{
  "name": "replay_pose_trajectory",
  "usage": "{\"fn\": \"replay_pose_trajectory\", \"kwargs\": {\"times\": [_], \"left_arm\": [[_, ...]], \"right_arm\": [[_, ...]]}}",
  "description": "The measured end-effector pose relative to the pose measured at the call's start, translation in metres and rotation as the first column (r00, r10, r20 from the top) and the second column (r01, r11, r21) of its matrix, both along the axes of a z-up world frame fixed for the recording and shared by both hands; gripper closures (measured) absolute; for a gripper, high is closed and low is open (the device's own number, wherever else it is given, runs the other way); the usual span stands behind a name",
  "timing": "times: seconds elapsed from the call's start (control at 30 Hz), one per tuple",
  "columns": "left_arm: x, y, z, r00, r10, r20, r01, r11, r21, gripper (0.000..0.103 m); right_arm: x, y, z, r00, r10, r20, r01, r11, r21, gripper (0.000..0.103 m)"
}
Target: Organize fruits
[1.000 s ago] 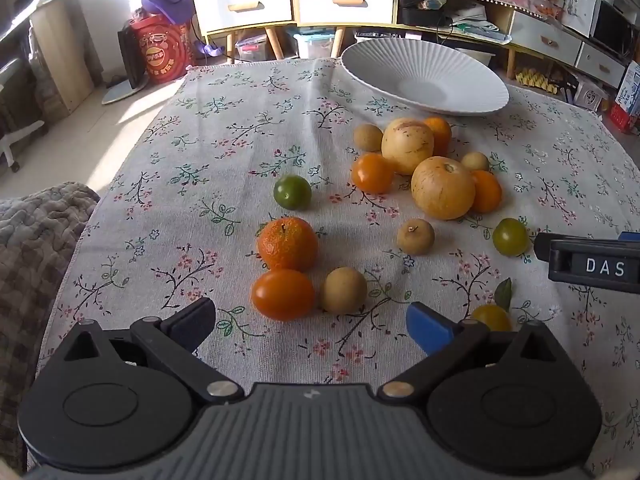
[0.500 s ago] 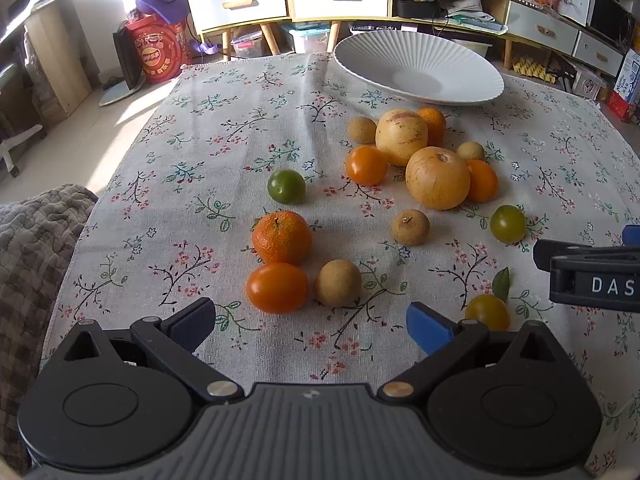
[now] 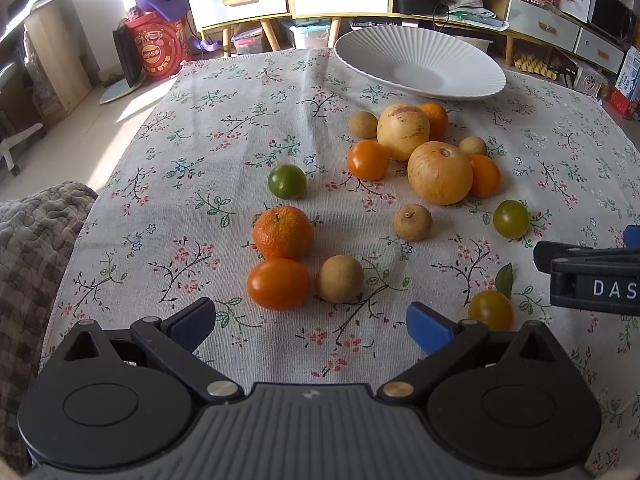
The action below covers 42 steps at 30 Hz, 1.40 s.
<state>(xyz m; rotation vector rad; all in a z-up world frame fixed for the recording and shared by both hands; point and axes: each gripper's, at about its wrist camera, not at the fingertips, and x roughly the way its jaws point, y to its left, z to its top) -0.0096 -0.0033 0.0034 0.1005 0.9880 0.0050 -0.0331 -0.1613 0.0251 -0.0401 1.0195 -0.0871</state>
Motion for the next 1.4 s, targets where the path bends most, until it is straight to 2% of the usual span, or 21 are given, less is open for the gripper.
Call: {"fn": "replay_pose_trajectory", "kwargs": {"times": [1.4], "left_arm": [[0.0012, -0.0017, 0.0003, 1.0, -0.001, -0.002, 0.001, 1.0, 0.0, 0.005]], "right_arm": [[-0.0019, 0.0092, 0.003, 1.0, 0.025, -0.002, -0.025, 1.0, 0.005, 0.0]]}}
